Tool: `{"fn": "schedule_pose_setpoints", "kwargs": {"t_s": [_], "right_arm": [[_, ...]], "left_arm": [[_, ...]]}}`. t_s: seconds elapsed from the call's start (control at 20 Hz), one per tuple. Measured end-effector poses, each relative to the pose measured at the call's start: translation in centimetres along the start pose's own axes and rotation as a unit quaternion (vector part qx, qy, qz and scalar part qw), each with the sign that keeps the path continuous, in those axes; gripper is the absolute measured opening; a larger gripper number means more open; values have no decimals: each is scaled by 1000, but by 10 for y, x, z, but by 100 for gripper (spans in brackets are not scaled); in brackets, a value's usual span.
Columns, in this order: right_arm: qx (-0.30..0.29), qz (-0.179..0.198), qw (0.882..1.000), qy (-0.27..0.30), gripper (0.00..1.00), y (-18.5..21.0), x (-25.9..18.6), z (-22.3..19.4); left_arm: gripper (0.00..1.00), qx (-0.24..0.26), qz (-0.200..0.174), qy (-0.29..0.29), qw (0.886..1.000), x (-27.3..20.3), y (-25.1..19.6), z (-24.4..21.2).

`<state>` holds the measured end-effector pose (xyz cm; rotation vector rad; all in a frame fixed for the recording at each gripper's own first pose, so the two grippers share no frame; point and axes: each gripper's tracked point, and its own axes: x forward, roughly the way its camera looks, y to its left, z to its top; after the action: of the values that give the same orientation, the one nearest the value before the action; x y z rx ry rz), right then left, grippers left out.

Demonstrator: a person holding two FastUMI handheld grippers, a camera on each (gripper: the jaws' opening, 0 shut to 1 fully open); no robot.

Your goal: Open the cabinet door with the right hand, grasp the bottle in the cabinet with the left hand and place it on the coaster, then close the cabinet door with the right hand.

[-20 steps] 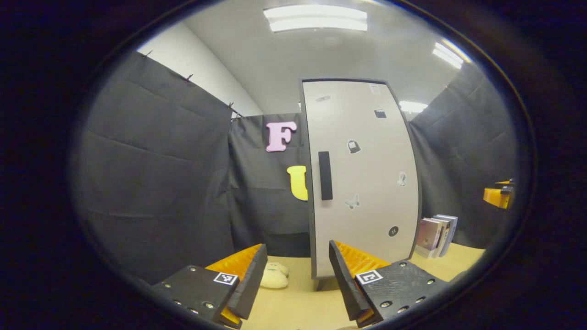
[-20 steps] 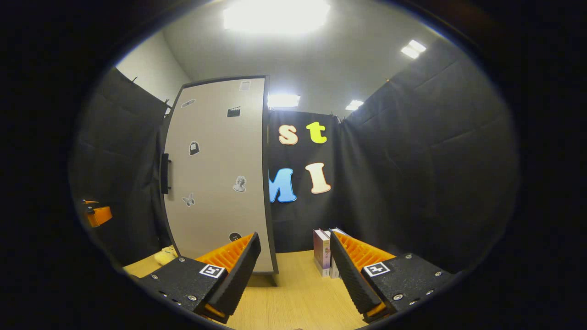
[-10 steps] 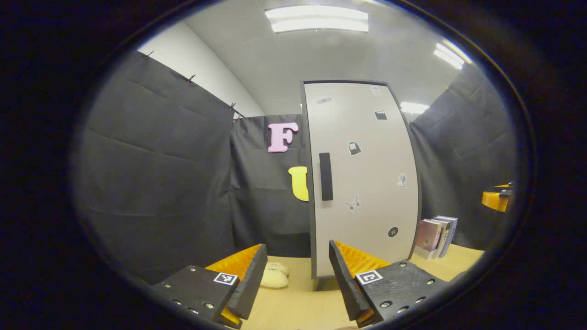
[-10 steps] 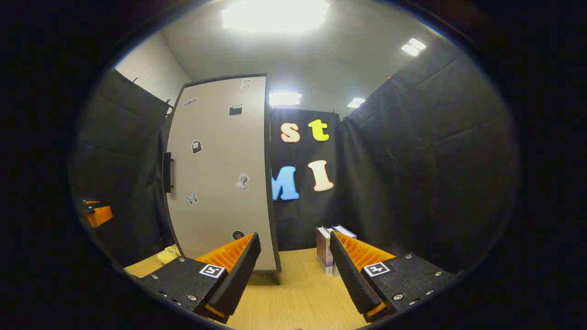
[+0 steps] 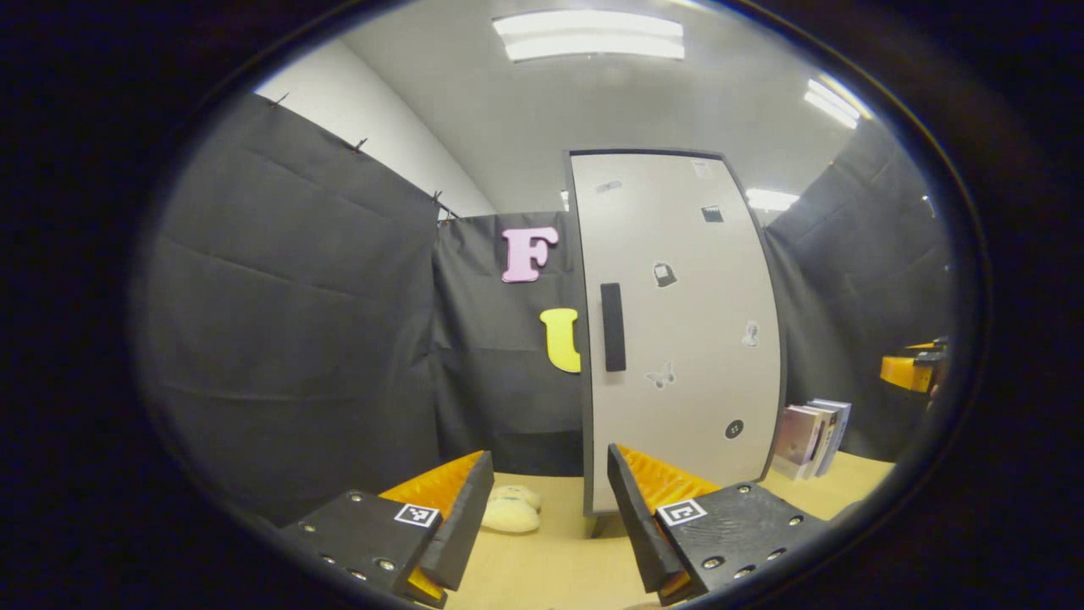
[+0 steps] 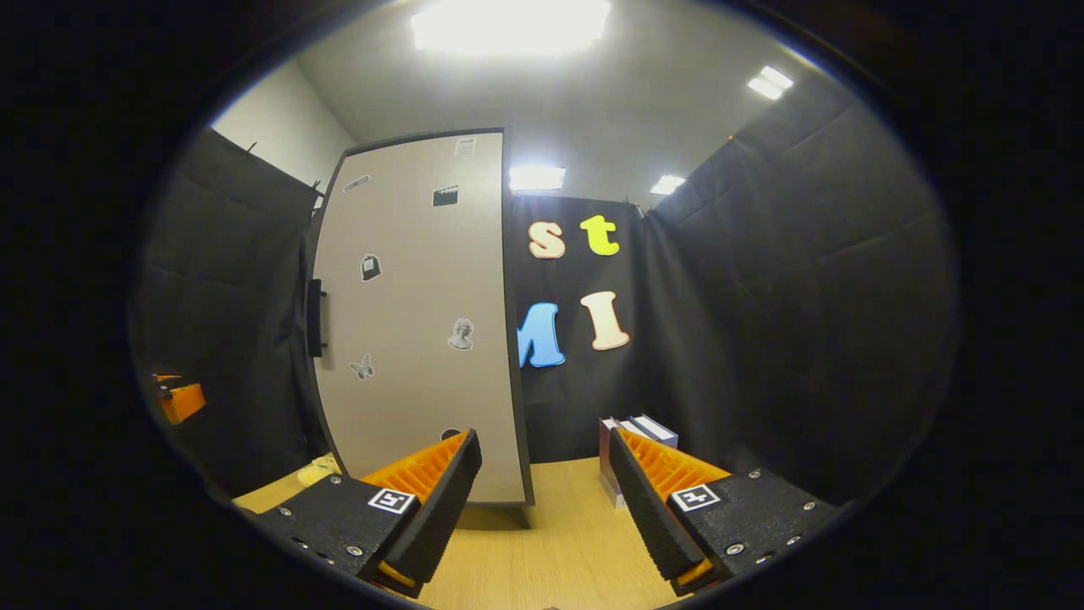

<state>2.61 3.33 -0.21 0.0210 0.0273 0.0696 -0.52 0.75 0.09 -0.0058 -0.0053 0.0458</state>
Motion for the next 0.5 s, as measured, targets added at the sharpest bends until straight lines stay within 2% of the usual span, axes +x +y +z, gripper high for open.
{"fn": "schedule_pose_setpoints", "kwargs": {"t_s": [0.5], "right_arm": [[-1, 78, 997, -17, 94, 89, 53, 21]], "left_arm": [[78, 10, 49, 8, 999, -33, 52, -5]]}}
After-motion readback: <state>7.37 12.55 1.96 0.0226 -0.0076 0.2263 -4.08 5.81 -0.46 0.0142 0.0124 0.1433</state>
